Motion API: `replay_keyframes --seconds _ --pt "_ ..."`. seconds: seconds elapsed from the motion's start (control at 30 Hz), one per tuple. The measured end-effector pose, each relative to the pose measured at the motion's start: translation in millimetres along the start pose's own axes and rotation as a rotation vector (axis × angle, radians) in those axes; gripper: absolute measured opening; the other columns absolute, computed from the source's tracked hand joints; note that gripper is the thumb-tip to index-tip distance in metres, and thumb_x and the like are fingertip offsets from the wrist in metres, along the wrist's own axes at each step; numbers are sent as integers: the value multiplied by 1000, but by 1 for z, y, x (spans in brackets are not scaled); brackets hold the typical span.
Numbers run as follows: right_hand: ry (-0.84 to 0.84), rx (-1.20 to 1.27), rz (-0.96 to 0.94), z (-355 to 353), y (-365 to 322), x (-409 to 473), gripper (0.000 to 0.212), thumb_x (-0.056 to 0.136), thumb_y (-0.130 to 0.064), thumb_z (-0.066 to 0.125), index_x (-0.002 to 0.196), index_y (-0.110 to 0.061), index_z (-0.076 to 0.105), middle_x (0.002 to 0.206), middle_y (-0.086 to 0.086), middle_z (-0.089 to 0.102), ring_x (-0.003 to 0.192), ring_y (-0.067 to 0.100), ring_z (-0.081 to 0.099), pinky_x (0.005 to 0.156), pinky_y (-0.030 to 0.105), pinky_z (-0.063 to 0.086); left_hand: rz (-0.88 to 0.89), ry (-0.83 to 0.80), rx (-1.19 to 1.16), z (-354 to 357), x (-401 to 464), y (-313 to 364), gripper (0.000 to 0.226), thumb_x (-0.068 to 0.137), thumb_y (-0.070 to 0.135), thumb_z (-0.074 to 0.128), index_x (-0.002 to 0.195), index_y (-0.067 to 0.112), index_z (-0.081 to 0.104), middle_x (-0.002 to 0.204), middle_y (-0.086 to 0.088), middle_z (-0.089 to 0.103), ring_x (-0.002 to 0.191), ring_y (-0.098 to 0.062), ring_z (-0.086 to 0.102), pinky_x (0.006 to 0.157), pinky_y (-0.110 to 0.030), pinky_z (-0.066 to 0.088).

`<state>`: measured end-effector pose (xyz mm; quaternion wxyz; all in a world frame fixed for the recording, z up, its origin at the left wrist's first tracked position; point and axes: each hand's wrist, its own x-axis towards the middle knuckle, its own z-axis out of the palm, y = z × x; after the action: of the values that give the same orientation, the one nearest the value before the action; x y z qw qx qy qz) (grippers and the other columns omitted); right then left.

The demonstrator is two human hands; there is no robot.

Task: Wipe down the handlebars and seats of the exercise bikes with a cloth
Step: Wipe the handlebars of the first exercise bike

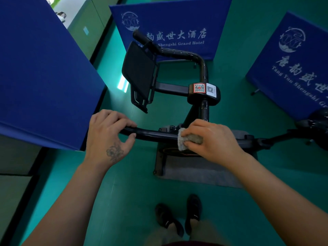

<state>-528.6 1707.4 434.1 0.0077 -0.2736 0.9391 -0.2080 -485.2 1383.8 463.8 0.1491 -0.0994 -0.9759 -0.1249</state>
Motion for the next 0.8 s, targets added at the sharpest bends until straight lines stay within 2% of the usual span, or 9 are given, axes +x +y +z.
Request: replay_keyframes --seconds 0.1,0.2,0.3,0.4,0.47,0.63,0.67,0.8 --pt "25 -19 -40 2 -15 9 23 89 -45 70 112 -42 74 105 -19 66 75 12 67 55 23 33 1 4 -6 -2 3 4 19 86 38 72 101 29 78 98 14 68 102 -20 56 101 -36 30" --pt "30 -23 -86 9 -35 21 24 91 -44 72 114 -40 75 105 -17 66 69 13 64 52 21 27 5 -19 -29 0 5 7 19 87 39 71 101 28 78 97 14 67 101 -18 55 98 -34 30" --pt "35 -20 -84 12 -38 22 23 91 -43 73 114 -40 75 106 -17 66 68 14 65 51 21 29 14 -26 -19 3 6 6 17 87 39 71 99 28 77 96 15 67 99 -18 53 93 -35 30" --pt "32 3 -53 8 -24 13 23 91 -45 72 114 -42 74 108 -17 66 75 14 67 54 26 45 46 -10 8 5 5 5 13 87 37 72 95 28 76 95 15 67 98 -20 53 92 -36 30" --pt "17 5 -24 5 -11 4 23 91 -47 71 114 -44 73 111 -19 65 79 13 68 58 28 49 57 6 10 6 4 5 12 87 36 72 95 27 76 95 14 67 97 -22 53 92 -37 30" --pt "27 3 10 -1 11 -13 22 88 -46 71 109 -43 76 113 -20 66 75 13 68 53 18 28 59 15 19 7 4 5 12 87 35 73 94 26 76 95 13 66 97 -22 52 91 -36 28" --pt "29 -5 2 0 10 -12 22 87 -44 72 109 -42 76 112 -19 67 74 14 68 52 19 29 61 16 19 7 4 5 12 87 35 73 94 26 76 95 13 66 97 -22 52 91 -36 27" --pt "29 -13 -30 5 -11 4 23 89 -42 72 111 -42 75 109 -18 65 76 16 68 56 31 50 60 26 4 8 5 6 10 87 34 74 93 27 76 95 13 66 96 -21 52 91 -35 27"
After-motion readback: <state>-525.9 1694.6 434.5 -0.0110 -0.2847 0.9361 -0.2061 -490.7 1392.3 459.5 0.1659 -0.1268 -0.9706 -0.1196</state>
